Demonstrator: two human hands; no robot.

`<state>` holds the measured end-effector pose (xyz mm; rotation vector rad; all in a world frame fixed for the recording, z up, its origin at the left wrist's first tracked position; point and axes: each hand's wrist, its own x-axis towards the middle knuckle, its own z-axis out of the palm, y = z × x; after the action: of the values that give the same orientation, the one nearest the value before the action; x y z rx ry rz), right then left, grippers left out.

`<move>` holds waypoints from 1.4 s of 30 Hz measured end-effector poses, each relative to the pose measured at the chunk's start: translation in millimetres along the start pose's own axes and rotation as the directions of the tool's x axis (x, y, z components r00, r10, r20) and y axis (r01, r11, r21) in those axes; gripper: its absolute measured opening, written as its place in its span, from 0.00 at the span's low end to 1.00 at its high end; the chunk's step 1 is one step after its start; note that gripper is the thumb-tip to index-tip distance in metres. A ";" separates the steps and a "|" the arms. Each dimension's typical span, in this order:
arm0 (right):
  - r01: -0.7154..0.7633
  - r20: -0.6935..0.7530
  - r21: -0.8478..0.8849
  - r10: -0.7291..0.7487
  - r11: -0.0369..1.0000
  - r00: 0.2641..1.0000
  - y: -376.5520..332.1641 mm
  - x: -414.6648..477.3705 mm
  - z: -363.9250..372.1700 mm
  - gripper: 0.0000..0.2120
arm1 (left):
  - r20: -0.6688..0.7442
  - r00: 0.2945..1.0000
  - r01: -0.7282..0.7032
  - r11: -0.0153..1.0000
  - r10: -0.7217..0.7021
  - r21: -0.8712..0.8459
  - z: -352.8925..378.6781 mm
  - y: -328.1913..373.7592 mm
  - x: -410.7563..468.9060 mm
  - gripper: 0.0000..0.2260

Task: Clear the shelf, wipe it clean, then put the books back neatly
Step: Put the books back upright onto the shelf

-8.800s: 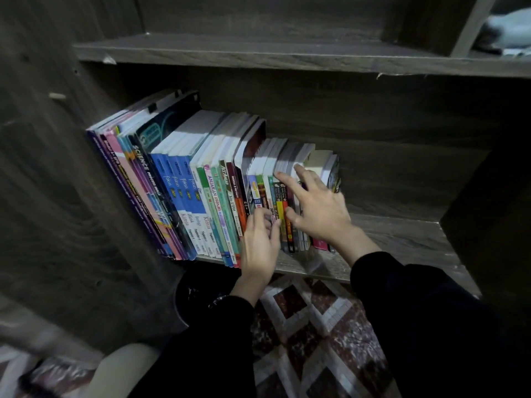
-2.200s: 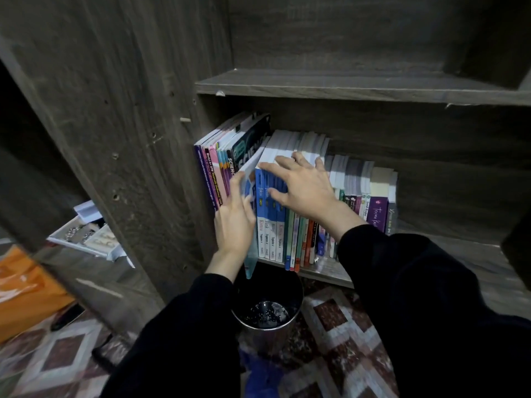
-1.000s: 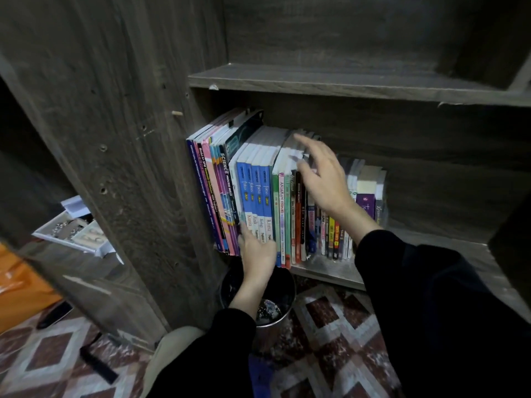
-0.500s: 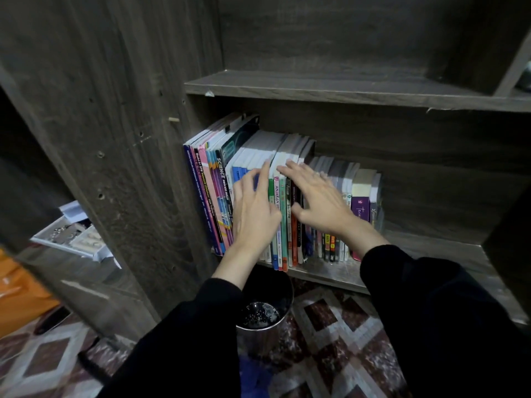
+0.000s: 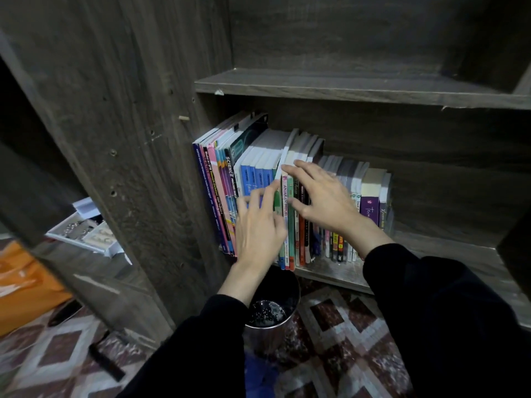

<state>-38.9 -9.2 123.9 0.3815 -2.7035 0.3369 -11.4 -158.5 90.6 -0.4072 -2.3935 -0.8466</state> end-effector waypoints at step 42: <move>0.089 0.186 -0.203 -0.051 0.975 0.981 -56.2 44.2 0.1 0.37 | 0.217 0.964 0.152 0.988 -0.155 0.028 -191.8 4.5 5.2 0.21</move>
<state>-60.8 -71.2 151.8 0.4635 -2.8566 -0.0063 64.4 -279.3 219.1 -0.3280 -2.6600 -0.8969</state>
